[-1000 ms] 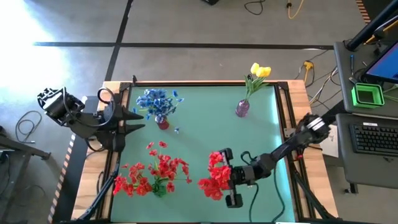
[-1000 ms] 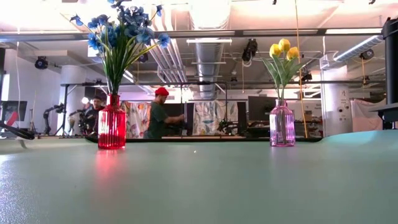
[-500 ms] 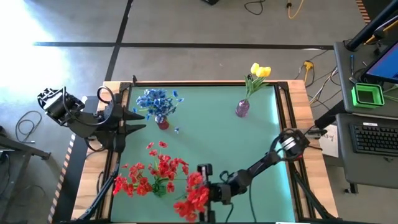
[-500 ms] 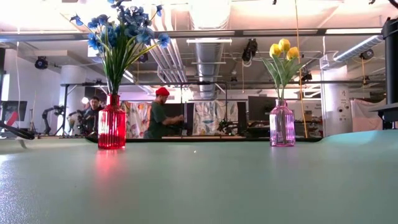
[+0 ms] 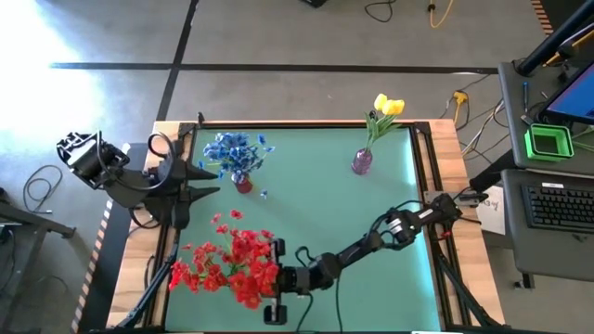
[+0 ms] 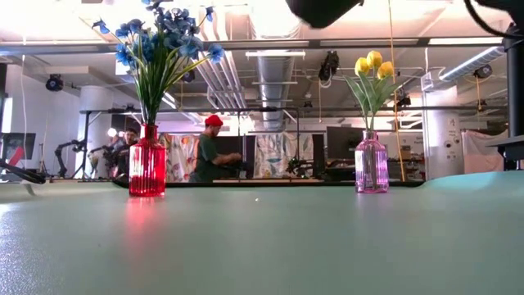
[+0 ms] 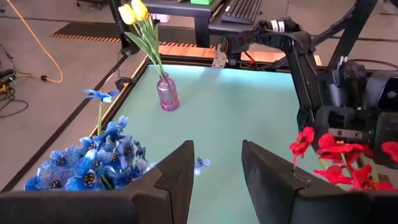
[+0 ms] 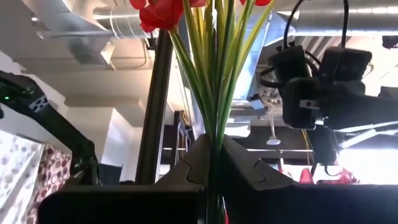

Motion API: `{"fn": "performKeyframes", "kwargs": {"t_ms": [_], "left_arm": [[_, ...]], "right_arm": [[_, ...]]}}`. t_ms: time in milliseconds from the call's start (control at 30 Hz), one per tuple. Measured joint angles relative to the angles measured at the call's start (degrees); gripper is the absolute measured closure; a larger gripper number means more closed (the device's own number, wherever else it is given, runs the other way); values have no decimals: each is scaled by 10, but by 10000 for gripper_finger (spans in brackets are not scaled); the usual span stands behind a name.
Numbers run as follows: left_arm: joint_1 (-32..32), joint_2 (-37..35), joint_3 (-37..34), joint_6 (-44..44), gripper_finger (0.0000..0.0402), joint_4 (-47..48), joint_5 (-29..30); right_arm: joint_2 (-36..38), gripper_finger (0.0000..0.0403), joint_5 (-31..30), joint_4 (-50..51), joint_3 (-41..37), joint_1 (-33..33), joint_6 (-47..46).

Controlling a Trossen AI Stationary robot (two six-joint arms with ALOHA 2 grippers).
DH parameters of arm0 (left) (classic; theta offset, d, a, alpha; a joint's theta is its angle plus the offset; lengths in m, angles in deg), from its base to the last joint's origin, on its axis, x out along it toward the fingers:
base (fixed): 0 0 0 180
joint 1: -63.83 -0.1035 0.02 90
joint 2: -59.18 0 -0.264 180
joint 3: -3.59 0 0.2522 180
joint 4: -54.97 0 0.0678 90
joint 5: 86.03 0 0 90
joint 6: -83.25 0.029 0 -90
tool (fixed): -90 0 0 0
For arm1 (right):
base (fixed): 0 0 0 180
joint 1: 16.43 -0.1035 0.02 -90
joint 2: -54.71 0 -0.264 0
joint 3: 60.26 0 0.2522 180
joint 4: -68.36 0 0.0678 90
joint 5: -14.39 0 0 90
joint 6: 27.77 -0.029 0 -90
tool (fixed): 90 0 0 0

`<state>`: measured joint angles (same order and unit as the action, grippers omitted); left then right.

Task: Sort flowers into vase by color
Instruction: Put the red flower into the green vase

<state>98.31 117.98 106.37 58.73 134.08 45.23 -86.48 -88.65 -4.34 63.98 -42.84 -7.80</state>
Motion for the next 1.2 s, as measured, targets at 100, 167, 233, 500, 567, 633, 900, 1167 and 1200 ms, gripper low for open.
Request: {"fn": "performKeyframes", "kwargs": {"t_ms": [100,167,233,500,567,633,900,1167,1200], "left_arm": [[0,0,-10,10,279,-9,0],[0,0,-17,16,279,-17,1],[0,1,-22,18,279,-27,1],[4,6,-23,18,279,-23,-24],[11,6,-23,18,279,-22,-32],[19,6,-23,18,279,-22,-32],[46,9,-23,13,279,-22,-33],[72,11,-23,-8,279,-23,-32],[74,11,-23,-10,279,-23,-33]], "right_arm": [[-18,385,0,14,27,2,8],[-24,385,0,20,38,2,29],[-25,385,0,34,44,2,33],[-24,385,0,88,45,13,-14],[-24,385,2,87,45,16,-27],[-24,385,16,87,45,20,-31],[-23,385,29,97,45,28,-48],[-23,385,40,103,45,28,-45],[-23,385,47,103,45,28,-45]]}}
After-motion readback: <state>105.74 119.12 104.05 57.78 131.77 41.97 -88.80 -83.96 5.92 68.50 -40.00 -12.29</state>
